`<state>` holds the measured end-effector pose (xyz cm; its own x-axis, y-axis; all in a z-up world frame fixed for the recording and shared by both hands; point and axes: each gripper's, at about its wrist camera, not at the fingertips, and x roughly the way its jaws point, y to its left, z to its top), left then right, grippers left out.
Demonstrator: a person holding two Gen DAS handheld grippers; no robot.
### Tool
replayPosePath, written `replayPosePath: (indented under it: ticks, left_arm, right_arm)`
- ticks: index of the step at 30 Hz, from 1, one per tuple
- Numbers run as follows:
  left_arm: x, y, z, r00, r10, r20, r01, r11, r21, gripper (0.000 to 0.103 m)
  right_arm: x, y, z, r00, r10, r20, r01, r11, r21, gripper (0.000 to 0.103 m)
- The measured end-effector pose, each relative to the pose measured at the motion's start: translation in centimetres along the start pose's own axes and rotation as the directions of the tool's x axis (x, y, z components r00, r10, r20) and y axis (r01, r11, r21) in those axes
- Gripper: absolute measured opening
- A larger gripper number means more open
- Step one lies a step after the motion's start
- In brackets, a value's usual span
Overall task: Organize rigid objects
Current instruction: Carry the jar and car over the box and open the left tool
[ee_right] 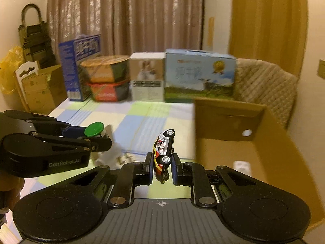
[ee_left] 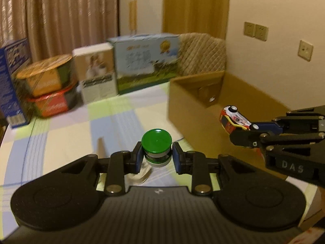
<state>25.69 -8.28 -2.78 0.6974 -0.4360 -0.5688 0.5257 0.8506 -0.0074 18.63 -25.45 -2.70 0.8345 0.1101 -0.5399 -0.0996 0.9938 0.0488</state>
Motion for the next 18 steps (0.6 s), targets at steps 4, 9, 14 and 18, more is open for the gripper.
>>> replayPosePath:
  ticks: [4,9,14,18]
  left_arm:
    - [0.4,-3.4,1.7,0.999,-0.050,0.018,0.049,0.998,0.039,0.025]
    - [1.4,-7.6,3.2,0.993,-0.109,0.036,0.106,0.991,0.079,0.025]
    - [2.8,-10.8,3.7,0.989,-0.145,0.018,0.142,0.983,0.120,0.025]
    - [3.8,-12.2,3.4,0.987,-0.159,0.001,0.158,0.978,0.136,0.025]
  right_arm:
    - [-2.1,-3.4,0.7,0.998,-0.062,0.018,0.061,0.998,0.021,0.013]
    - [-3.5,-7.6,0.5,0.991,-0.131,0.011,0.130,0.990,0.062,0.014]
    - [-4.3,-10.6,-0.4,0.986,-0.164,-0.006,0.164,0.982,0.095,0.014]
    - [-4.5,-12.0,-1.2,0.985,-0.171,-0.019,0.172,0.978,0.116,0.014]
